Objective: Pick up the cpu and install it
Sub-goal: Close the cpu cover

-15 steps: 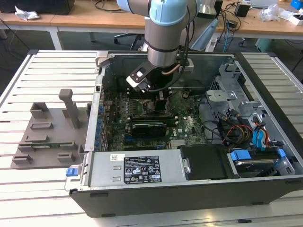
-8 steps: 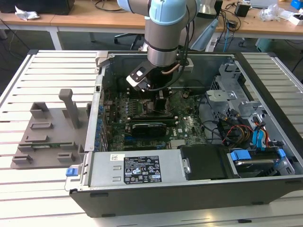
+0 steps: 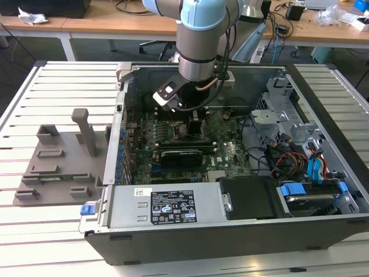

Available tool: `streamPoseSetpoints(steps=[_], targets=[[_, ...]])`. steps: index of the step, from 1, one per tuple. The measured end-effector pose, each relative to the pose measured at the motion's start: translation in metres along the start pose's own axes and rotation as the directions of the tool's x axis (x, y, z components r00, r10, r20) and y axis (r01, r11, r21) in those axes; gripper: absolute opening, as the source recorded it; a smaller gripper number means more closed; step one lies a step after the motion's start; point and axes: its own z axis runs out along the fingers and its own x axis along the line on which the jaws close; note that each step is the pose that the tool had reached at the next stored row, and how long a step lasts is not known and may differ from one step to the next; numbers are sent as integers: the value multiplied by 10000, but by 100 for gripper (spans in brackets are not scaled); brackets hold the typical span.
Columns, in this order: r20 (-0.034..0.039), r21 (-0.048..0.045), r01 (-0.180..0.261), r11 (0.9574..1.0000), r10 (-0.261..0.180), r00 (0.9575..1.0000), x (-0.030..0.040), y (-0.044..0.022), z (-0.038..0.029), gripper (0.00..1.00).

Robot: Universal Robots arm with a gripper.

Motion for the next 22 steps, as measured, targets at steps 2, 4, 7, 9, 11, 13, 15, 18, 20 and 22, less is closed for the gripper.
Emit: streamPoseSetpoints(steps=[2,4,7,9,11,13,15,18,20,22], targets=[[-1,-1,0,10000,0,10000,-1,0,-53,62],[1,0,-1,10000,1,10000,1,-2,-110,62],[4,0,2,10000,-2,10000,12,-1,-154,47],[2,-2,-2,10000,2,10000,11,-5,-160,35],[5,0,1,10000,-1,10000,-13,-26,-159,23],[5,0,8,10000,-8,10000,-34,-41,-153,11],[3,-2,25,10000,-25,10000,-58,-46,-136,11],[6,-8,224,9997,-224,9997,-74,-47,-113,11],[6,-3,237,9997,-237,9997,-73,-37,-94,11],[8,6,237,9997,-237,9997,-73,-22,-71,11]])
